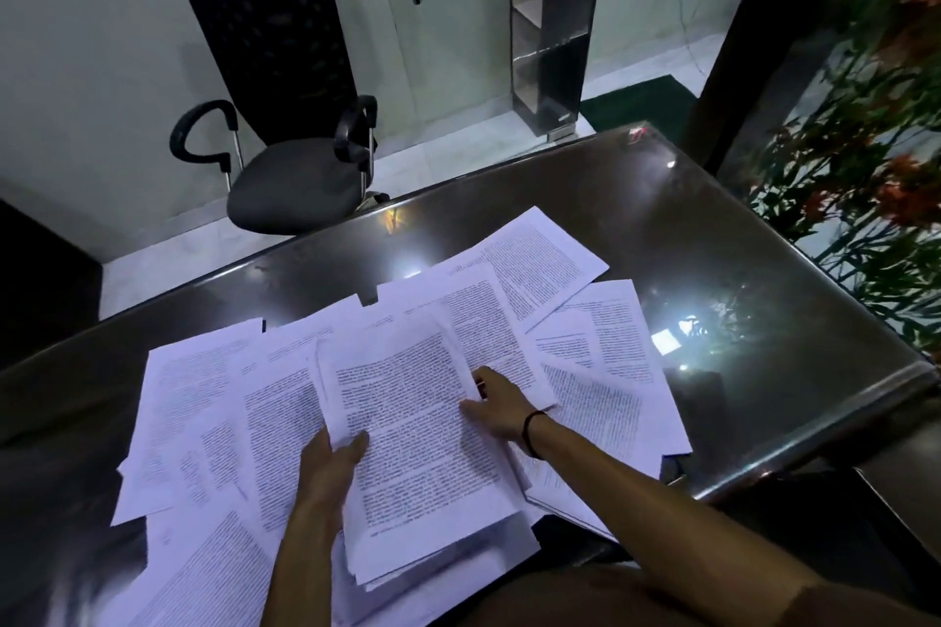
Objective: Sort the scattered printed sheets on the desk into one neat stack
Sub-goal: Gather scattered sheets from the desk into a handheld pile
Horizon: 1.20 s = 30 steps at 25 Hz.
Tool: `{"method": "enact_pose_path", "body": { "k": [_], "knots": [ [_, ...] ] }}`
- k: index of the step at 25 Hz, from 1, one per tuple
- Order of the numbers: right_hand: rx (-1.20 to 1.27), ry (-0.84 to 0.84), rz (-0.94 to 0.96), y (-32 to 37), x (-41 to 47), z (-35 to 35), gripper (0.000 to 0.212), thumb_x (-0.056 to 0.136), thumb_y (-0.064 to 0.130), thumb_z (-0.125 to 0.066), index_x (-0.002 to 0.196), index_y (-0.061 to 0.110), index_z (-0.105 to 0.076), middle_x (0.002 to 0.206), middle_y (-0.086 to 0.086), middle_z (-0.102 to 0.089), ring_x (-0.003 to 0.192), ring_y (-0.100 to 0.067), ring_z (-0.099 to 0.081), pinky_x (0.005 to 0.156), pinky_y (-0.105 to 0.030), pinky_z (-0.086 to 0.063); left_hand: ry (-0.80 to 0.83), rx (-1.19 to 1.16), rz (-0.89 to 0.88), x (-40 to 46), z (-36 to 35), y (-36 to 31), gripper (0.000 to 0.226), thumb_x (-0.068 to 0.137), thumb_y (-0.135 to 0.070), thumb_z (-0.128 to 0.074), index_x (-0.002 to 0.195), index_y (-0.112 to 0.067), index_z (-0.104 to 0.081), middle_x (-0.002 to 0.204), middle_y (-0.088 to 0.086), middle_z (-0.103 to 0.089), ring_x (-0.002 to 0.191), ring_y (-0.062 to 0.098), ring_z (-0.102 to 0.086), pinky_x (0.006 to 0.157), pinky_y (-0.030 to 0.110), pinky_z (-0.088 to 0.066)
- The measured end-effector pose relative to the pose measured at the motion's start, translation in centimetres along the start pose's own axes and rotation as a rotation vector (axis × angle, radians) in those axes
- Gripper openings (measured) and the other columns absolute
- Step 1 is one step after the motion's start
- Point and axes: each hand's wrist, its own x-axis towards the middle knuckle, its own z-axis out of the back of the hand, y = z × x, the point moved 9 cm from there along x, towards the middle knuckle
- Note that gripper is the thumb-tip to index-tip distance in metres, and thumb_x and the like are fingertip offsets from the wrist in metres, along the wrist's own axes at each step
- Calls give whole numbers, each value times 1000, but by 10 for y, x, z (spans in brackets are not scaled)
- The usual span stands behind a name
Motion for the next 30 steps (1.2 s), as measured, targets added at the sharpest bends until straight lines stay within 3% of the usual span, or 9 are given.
{"method": "enact_pose_path", "body": {
  "k": [3, 6, 11, 13, 18, 21, 24, 27, 30],
  "knots": [
    [-114, -184, 31, 2, 22, 26, 22, 84, 21, -69, 104, 16, -61, 108, -5, -66, 97, -21, -59, 81, -32, -47, -48, -32, 28, 6, 7, -5, 37, 94, -1, -67, 131, -5, -63, 122, 14, -68, 105, 31, -65, 100, 41, -48],
    [-374, -454, -40, 6, 39, 65, 52, 79, 34, -76, 122, 19, -50, 128, -6, -48, 118, -27, -47, 94, -42, -45, -111, -16, 47, 21, 20, -7, 43, 96, -10, -67, 138, -6, -58, 125, 11, -66, 107, 30, -63, 97, 39, -48],
    [-425, -474, -301, -3, 69, 87, 97, 71, 40, -83, 145, 24, -23, 140, -10, -40, 126, -38, -44, 100, -55, -38, -152, -23, 34, 38, 33, -13, 42, 97, -14, -67, 138, -11, -59, 125, 5, -66, 110, 30, -63, 99, 40, -48],
    [-448, -503, -293, -4, 77, 89, 86, 74, 34, -81, 141, 26, -29, 130, -8, -53, 121, -35, -49, 98, -52, -35, -173, -32, 37, 39, 36, -14, 40, 97, -14, -67, 136, -13, -59, 122, 4, -66, 108, 27, -63, 98, 37, -47],
    [-388, -475, -9, 19, 90, 94, 13, 91, 15, -64, 102, 10, -69, 95, -14, -71, 95, -34, -65, 72, -29, -41, -192, -20, 50, 38, 40, -13, 41, 95, -14, -69, 135, -14, -62, 123, 4, -69, 109, 27, -66, 97, 36, -50],
    [-409, -380, 58, 34, 89, 100, 16, 95, 17, -59, 98, 3, -68, 97, -18, -70, 94, -38, -63, 72, -32, -42, -260, 24, 0, 32, 55, -26, 40, 95, -21, -70, 135, -18, -63, 123, 1, -69, 110, 27, -66, 98, 39, -51],
    [-429, -285, 84, 46, 81, 107, 25, 98, 20, -54, 112, 1, -62, 108, -17, -65, 100, -37, -60, 77, -32, -42, -375, 139, -106, 21, 81, -64, 38, 98, -20, -65, 136, -16, -62, 120, 2, -66, 110, 28, -63, 96, 40, -51],
    [-232, -273, 83, 57, 63, 113, 26, 99, 23, -51, 118, 8, -58, 113, -12, -64, 100, -32, -61, 81, -36, -47, -459, 238, -170, 7, 98, -98, 37, 100, -22, -62, 136, -13, -60, 130, 12, -66, 117, 39, -61, 102, 50, -47],
    [-69, -191, 115, 73, 46, 104, 21, 99, 25, -50, 113, 13, -60, 108, -12, -67, 96, -30, -64, 83, -43, -54, -404, 223, -186, -1, 89, -108, 40, 99, -26, -63, 138, -16, -58, 134, 13, -64, 119, 39, -61, 102, 52, -47]
  ]
}}
